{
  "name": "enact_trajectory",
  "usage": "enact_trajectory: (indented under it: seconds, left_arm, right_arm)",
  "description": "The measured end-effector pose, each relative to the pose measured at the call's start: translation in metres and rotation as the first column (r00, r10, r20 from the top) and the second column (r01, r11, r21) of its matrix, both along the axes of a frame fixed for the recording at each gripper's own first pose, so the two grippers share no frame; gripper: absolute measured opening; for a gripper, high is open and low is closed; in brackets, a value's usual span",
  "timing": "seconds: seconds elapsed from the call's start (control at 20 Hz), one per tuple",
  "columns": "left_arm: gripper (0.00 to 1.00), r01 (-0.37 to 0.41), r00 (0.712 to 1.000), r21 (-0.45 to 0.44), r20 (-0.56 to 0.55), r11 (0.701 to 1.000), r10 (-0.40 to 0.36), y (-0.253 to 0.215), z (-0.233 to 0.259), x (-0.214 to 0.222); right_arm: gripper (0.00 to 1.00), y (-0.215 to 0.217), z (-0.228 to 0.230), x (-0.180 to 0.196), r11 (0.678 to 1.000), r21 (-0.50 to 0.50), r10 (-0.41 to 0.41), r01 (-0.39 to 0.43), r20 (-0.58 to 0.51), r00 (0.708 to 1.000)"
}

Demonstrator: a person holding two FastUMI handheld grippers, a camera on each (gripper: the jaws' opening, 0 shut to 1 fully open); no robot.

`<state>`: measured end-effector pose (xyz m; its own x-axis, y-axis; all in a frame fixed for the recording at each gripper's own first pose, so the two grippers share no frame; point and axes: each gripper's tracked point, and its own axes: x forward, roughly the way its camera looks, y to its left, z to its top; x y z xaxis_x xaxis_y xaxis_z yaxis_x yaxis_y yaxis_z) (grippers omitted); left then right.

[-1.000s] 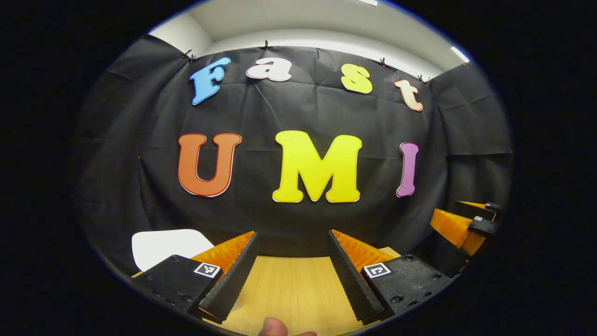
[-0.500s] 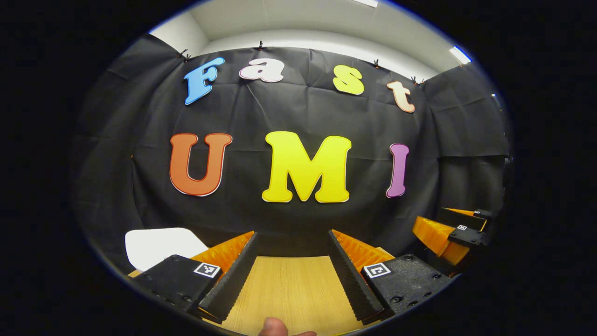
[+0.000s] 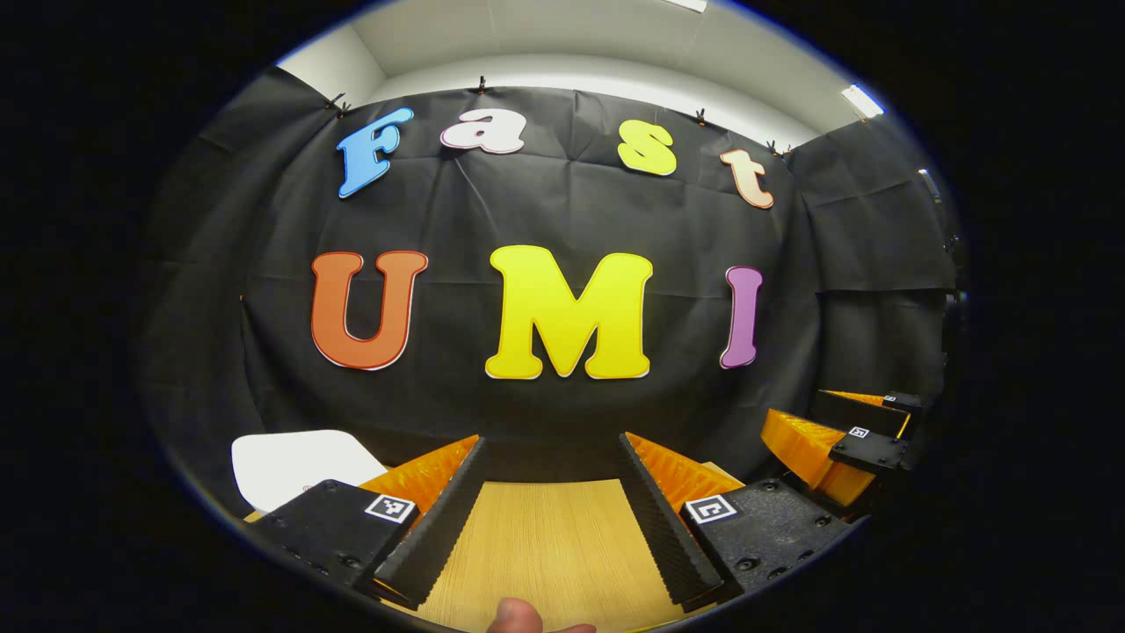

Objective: Press the lid of the desktop garbage bin to open it, pick up the crumpled paper on the desktop and throw it into the bin, then pick up the pop can on the desktop and drop it into the bin, and finally close the garbage bin lid.

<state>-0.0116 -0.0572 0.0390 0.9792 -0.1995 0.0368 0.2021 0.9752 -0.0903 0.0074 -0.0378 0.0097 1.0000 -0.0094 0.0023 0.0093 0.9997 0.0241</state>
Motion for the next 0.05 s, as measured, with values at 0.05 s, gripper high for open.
enact_trajectory:
  seconds: [0.05]
  left_arm:
    - [0.95,0.0,1.0,0.002,0.001,1.0,0.0,-0.0009,0.0,0.0001]
  right_arm:
    - [0.94,-0.0003,-0.0003,0.0003,1.0,0.0,-0.001,0.001,0.0,1.0]
